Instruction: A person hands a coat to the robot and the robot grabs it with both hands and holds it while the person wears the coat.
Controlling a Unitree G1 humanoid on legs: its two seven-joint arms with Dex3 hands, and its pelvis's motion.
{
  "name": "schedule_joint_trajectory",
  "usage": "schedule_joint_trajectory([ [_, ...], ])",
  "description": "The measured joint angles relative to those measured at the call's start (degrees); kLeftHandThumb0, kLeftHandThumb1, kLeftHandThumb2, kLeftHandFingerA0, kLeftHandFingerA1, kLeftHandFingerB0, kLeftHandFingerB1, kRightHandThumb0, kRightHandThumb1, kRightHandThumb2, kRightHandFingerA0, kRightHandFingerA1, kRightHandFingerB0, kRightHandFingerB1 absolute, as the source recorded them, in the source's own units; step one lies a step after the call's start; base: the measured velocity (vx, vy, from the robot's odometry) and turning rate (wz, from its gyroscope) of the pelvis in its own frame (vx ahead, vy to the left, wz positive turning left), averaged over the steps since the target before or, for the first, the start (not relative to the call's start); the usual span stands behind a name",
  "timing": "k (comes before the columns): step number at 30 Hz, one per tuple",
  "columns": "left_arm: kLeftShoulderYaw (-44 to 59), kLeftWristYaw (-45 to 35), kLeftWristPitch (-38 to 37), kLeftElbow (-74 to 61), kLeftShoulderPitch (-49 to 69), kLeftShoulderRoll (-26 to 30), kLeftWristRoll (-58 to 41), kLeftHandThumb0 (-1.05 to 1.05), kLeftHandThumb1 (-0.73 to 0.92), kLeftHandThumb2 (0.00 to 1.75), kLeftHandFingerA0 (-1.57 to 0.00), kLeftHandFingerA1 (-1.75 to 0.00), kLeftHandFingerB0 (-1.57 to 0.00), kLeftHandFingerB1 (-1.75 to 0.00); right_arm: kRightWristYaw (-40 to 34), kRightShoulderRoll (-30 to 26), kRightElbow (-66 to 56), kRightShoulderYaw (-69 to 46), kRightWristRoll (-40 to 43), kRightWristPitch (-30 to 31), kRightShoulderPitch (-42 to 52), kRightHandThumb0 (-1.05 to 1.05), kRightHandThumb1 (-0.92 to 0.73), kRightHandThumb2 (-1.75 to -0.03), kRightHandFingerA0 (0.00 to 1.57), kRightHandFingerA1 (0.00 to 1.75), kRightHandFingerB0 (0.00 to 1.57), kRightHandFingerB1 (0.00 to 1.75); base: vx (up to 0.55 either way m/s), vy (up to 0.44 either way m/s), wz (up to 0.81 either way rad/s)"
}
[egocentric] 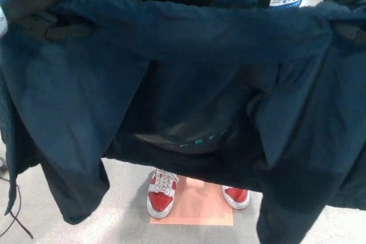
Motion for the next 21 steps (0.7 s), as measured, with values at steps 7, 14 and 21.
schedule_joint_trajectory([
  [7, 0.0, 5.5, 0.0, 4.0, -4.0, -1.9, 1.8, -0.35, 0.8, 0.64, -0.89, -1.75, -0.68, -1.65, -3.8, 0.3, 4.6, -0.1, -1.2, -0.2, -5.5, -0.44, -0.9, -0.68, 0.82, 1.72, 0.76, 1.49, 0.0, 0.0, 0.0],
  [14, -0.1, 10.8, 0.0, 11.1, -11.8, -3.7, 3.4, -0.4, 0.82, 0.65, -0.9, -1.75, -0.73, -1.63, -7.2, 0.4, 10.8, -0.1, -1.6, -0.9, -13.3, -0.42, -0.89, -0.67, 0.84, 1.75, 0.67, 1.65, 0.0, 0.0, 0.0],
  [21, -0.8, 15.7, 0.0, 19.9, -21.2, -5.0, 4.4, -0.46, 0.83, 0.73, -0.9, -1.68, -0.82, -1.51, -9.6, 0.5, 18.7, 0.0, -1.8, -2.3, -22.4, -0.38, -0.87, -0.65, 0.89, 1.75, 0.67, 1.73, 0.0, 0.0, 0.0],
])
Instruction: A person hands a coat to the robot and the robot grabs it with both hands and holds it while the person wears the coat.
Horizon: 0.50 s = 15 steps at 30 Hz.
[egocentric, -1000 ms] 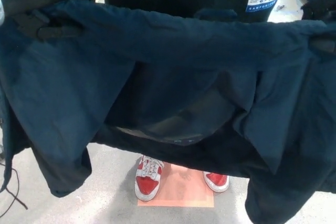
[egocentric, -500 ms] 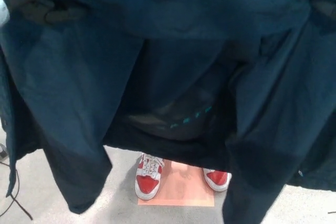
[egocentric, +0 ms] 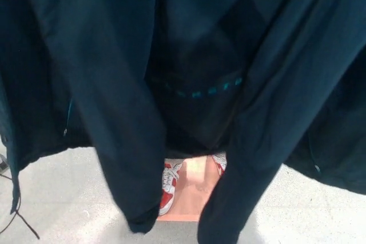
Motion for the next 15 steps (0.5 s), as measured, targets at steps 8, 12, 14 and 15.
schedule_joint_trajectory([
  [8, -1.1, 5.5, -0.1, 9.5, -9.9, -1.5, 1.7, -0.4, 0.84, 0.65, -0.92, -1.75, -0.75, -1.58, -1.8, 0.3, 9.2, 0.4, -0.3, -1.9, -11.3, -0.37, -0.84, -0.65, 0.95, 1.75, 0.69, 1.68, 0.0, 0.0, 0.0],
  [12, -2.1, 8.3, -0.7, 14.2, -14.8, -1.8, 2.1, -0.42, 0.84, 0.66, -0.92, -1.75, -0.68, -1.68, -2.7, 0.5, 14.0, 0.7, -0.6, -3.1, -16.7, -0.4, -0.84, -0.65, 0.96, 1.75, 0.71, 1.65, 0.0, 0.0, 0.0],
  [14, -2.6, 9.4, -1.0, 16.3, -16.9, -2.0, 2.4, -0.45, 0.81, 0.65, -0.92, -1.75, -0.66, -1.69, -3.1, 0.7, 16.1, 0.9, -0.8, -3.5, -19.2, -0.4, -0.84, -0.65, 0.99, 1.75, 0.78, 1.67, 0.0, 0.0, 0.0],
  [15, -2.8, 10.1, -1.2, 17.6, -18.3, -2.1, 2.6, -0.45, 0.81, 0.65, -0.92, -1.75, -0.66, -1.69, -3.4, 0.8, 17.4, 1.0, -1.0, -3.7, -20.7, -0.4, -0.84, -0.65, 0.99, 1.75, 0.78, 1.67, 0.0, 0.0, 0.0],
])
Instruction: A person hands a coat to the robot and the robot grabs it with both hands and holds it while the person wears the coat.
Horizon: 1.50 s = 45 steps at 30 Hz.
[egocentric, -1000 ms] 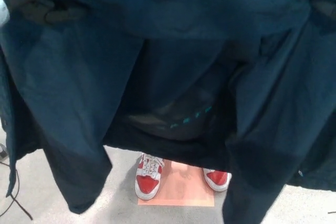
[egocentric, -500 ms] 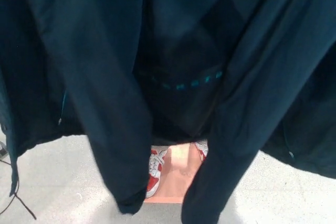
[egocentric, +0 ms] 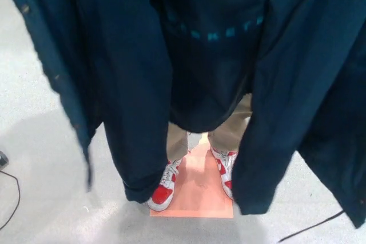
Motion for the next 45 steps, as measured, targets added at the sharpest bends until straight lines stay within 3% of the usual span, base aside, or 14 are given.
schedule_joint_trajectory([
  [7, -1.7, 3.9, -1.2, 8.5, -9.1, -0.5, 1.1, -0.43, 0.79, 0.64, -0.89, -1.75, -0.6, -1.65, -1.8, 0.5, 9.4, 2.0, -1.3, -1.8, -10.7, -0.41, -0.84, -0.66, 1.0, 1.75, 0.77, 1.66, 0.0, 0.0, 0.0],
  [8, -1.9, 4.2, -1.3, 9.3, -10.0, -0.6, 1.2, -0.41, 0.78, 0.64, -0.89, -1.75, -0.61, -1.63, -1.9, 0.6, 10.4, 2.2, -1.5, -1.9, -11.8, -0.41, -0.84, -0.65, 0.97, 1.75, 0.76, 1.55, 0.0, 0.0, 0.0],
  [12, -3.1, 5.9, -1.7, 13.5, -14.9, -0.8, 1.7, -0.39, 0.76, 0.63, -0.89, -1.75, -0.68, -1.59, -2.8, 0.6, 15.4, 3.9, -2.5, -2.7, -17.3, -0.42, -0.82, -0.65, 0.94, 1.75, 0.75, 1.63, 0.0, 0.0, 0.0],
  [13, -3.6, 6.4, -1.8, 14.7, -16.4, -0.9, 1.8, -0.42, 0.78, 0.64, -0.92, -1.75, -0.69, -1.65, -3.0, 0.7, 16.9, 4.4, -2.9, -2.9, -19.1, -0.42, -0.82, -0.64, 0.92, 1.75, 0.69, 1.68, 0.0, 0.0, 0.0],
  [20, -6.1, 9.1, -2.6, 20.9, -24.1, -0.9, 3.1, -0.49, 0.8, 0.65, -0.97, -1.75, -0.74, -1.68, -4.7, 0.7, 24.2, 7.4, -5.0, -3.7, -28.3, -0.46, -0.83, -0.65, 0.93, 1.75, 0.79, 1.64, 0.0, 0.0, 0.0],
  [21, -6.5, 9.6, -2.7, 21.8, -25.4, -0.9, 3.3, -0.51, 0.82, 0.66, -0.97, -1.75, -0.69, -1.75, -5.0, 0.7, 25.2, 8.0, -5.3, -3.8, -29.9, -0.45, -0.84, -0.66, 0.97, 1.75, 0.8, 1.66, 0.0, 0.0, 0.0],
  [25, -7.6, 11.2, -3.0, 24.9, -30.0, -0.9, 3.9, -0.48, 0.83, 0.65, -0.93, -1.75, -0.64, -1.69, -6.5, 0.6, 28.4, 9.9, -6.6, -4.2, -35.1, -0.46, -0.85, -0.65, 0.96, 1.75, 0.74, 1.69, 0.0, 0.0, 0.0],
  [31, -10.3, 14.3, -3.0, 29.0, -38.1, -0.6, 5.7, -0.51, 0.79, 0.65, -0.95, -1.75, -0.67, -1.69, -9.6, 0.2, 32.9, 13.0, -9.1, -5.0, -43.5, -0.45, -0.85, -0.65, 0.91, 1.75, 0.69, 1.66, 0.0, 0.0, 0.0],
  [34, -11.8, 16.2, -3.0, 30.7, -42.3, -0.2, 6.7, -0.5, 0.8, 0.64, -1.0, -1.75, -0.75, -1.64, -11.4, -0.3, 34.6, 14.5, -10.4, -5.3, -47.6, -0.46, -0.84, -0.66, 0.95, 1.75, 0.8, 1.59, 0.0, 0.0, 0.0],
  [37, -13.1, 18.0, -3.0, 32.0, -46.2, 0.4, 7.8, -0.48, 0.79, 0.64, -0.97, -1.75, -0.7, -1.65, -13.1, -0.7, 35.8, 15.6, -11.5, -5.5, -51.4, -0.45, -0.82, -0.65, 0.83, 1.75, 0.76, 1.53, 0.0, 0.0, 0.0],
  [42, -14.8, 21.4, -3.0, 33.2, -51.4, 1.1, 9.1, -0.52, 0.82, 0.66, -0.95, -1.75, -0.69, -1.68, -16.2, -1.2, 37.6, 17.2, -13.1, -6.0, -56.7, -0.46, -0.78, -0.67, 0.85, 1.73, 0.86, 1.48, 0.0, 0.0, 0.0],
  [45, -15.2, 23.7, -3.0, 33.9, -54.2, 1.2, 9.9, -0.52, 0.81, 0.65, -0.95, -1.75, -0.71, -1.65, -18.7, -1.5, 38.5, 18.0, -14.2, -6.5, -59.4, -0.46, -0.79, -0.68, 0.85, 1.75, 0.83, 1.52, 0.0, 0.0, 0.0],
])
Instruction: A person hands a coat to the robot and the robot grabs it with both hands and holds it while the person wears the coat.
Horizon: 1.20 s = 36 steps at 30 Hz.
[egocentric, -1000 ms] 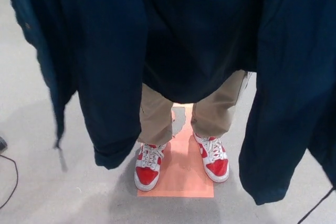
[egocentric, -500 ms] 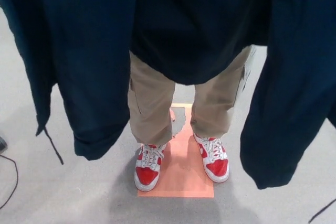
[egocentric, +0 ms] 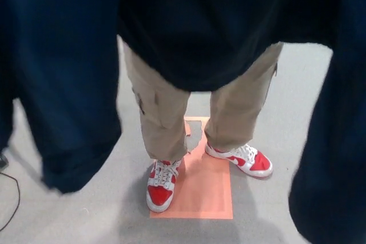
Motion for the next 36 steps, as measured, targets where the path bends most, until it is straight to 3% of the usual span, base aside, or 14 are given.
schedule_joint_trajectory([
  [4, -0.1, 2.0, 0.0, 0.5, -2.6, 0.4, 0.5, -0.49, 0.8, 0.64, -0.95, -1.75, -0.71, -1.59, -2.7, -0.6, 0.8, 0.3, -0.8, -0.4, -2.5, -0.45, -0.8, -0.65, 0.87, 1.75, 0.76, 1.58, 0.0, 0.0, 0.0],
  [7, -0.4, 4.0, 0.0, 0.6, -3.7, 0.7, 1.1, -0.49, 0.77, 0.65, -0.97, -1.75, -0.71, -1.7, -4.9, -1.1, 1.1, 0.4, -1.6, -0.7, -3.8, -0.46, -0.8, -0.64, 0.86, 1.75, 0.75, 1.56, 0.0, 0.0, 0.0],
  [12, -0.6, 6.3, 0.0, 0.9, -4.2, 1.7, 2.0, -0.51, 0.77, 0.63, -1.02, -1.75, -0.77, -1.7, -7.3, -1.8, 1.3, 0.7, -2.5, -0.8, -4.8, -0.46, -0.81, -0.65, 0.85, 1.75, 0.74, 1.56, 0.0, 0.0, 0.0],
  [16, -0.8, 8.0, 0.0, 1.2, -4.2, 2.1, 2.5, -0.5, 0.75, 0.65, -1.0, -1.75, -0.73, -1.7, -8.2, -1.9, 1.5, 0.7, -2.7, -0.9, -4.8, -0.44, -0.8, -0.64, 0.85, 1.75, 0.72, 1.56, 0.0, 0.0, 0.0],
  [19, -0.9, 8.6, 0.0, 1.3, -4.2, 2.1, 2.7, -0.49, 0.75, 0.64, -0.99, -1.75, -0.73, -1.68, -8.5, -2.0, 1.7, 0.7, -2.9, -1.0, -4.8, -0.45, -0.79, -0.67, 0.84, 1.75, 0.79, 1.5, 0.0, 0.0, 0.0],
  [23, -1.1, 9.0, 0.0, 1.5, -4.2, 2.1, 2.8, -0.48, 0.78, 0.63, -0.97, -1.75, -0.73, -1.7, -8.8, -2.1, 1.8, 0.7, -3.1, -1.1, -4.8, -0.45, -0.81, -0.65, 0.88, 1.75, 0.74, 1.61, 0.0, 0.0, 0.0],
  [30, -1.5, 9.7, 0.0, 1.6, -3.9, 2.1, 2.9, -0.48, 0.77, 0.64, -0.99, -1.75, -0.7, -1.71, -8.9, -2.1, 1.9, 0.7, -3.6, -1.1, -4.8, -0.44, -0.8, -0.64, 0.84, 1.75, 0.72, 1.53, 0.0, 0.0, 0.0],
  [36, -2.2, 10.3, 0.0, 1.6, -3.8, 2.1, 3.1, -0.49, 0.77, 0.65, -0.99, -1.75, -0.73, -1.69, -9.0, -2.3, 2.3, 0.7, -4.2, -1.1, -4.7, -0.48, -0.77, -0.68, 0.85, 1.72, 0.83, 1.48, 0.0, 0.0, 0.0],
])
